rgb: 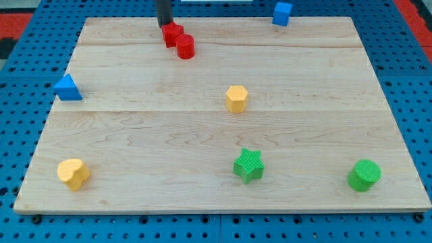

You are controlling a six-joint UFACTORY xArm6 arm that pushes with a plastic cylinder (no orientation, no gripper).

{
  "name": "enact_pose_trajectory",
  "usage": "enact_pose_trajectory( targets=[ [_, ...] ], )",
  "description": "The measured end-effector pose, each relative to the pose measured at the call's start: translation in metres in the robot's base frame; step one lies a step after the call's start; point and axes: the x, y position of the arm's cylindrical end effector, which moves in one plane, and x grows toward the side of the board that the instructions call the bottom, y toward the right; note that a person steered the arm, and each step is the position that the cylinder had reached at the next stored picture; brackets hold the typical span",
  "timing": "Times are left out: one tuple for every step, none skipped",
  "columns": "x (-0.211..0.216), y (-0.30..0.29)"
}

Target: Move the red blocks to center of the board

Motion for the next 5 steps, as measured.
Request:
enact_pose_trajectory(
  targets=[
    [0.021,0.012],
    [0.043,0.005],
    [0.043,0.000],
    [0.043,0.000],
    [0.048,0.001]
  ],
)
